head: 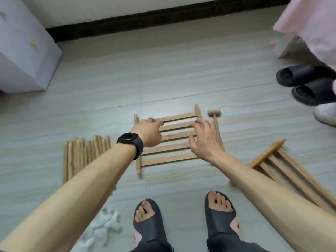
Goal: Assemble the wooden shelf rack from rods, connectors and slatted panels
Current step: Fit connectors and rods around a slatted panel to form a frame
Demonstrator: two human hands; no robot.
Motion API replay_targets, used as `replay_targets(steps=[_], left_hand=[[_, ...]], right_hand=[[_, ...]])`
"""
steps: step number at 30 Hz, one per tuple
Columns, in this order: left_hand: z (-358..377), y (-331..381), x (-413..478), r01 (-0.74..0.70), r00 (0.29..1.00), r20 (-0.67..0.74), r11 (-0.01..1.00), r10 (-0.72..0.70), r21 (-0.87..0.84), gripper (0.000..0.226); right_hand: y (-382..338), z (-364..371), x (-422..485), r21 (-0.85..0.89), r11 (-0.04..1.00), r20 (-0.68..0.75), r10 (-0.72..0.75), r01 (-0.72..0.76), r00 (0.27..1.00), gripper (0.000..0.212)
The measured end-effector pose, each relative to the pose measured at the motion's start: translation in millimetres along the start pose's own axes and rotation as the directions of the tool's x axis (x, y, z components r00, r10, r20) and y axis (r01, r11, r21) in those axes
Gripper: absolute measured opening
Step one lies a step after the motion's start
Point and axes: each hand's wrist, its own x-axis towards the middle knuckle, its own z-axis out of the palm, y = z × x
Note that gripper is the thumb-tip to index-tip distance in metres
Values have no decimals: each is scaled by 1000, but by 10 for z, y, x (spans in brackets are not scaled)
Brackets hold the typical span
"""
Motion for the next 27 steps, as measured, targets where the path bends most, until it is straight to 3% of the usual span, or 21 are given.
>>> replay_targets(steps=[5, 9, 12, 15, 19, 23, 25, 27], left_hand=[[746, -787, 28, 241, 966, 144, 945, -213, -221, 60], [1369, -1010, -34, 333, 943, 188, 803, -275, -494, 66], [1721, -916, -58, 291, 951, 125, 684, -283, -669, 75], [1978, -780, -82, 266, 938, -2, 724, -347, -637, 69], [2111, -807, -112, 285, 884, -114, 715, -454, -638, 60], [2117, -1135, -130, 449, 734, -232, 713, -638, -539, 57], [2094, -1350, -160, 580, 620, -203, 617, -758, -532, 64], [2061, -1563, -200, 657, 517, -89, 461, -852, -596, 64]], right_hand=[[51, 563, 178, -137, 990, 261, 66, -31, 963, 49], [44, 955, 251, -251, 963, 523, 52, 96, 851, 57], [-51, 1196, 252, -284, 946, 646, 68, 157, 760, 57], [-120, 1392, 191, -329, 921, 706, 94, 208, 702, 55], [-132, 1502, 64, -363, 895, 716, 90, 259, 693, 55], [-120, 1506, 8, -377, 878, 705, 66, 294, 707, 60], [-126, 1500, -8, -398, 857, 698, 51, 327, 714, 75], [-131, 1488, -22, -417, 835, 698, 43, 358, 715, 85]])
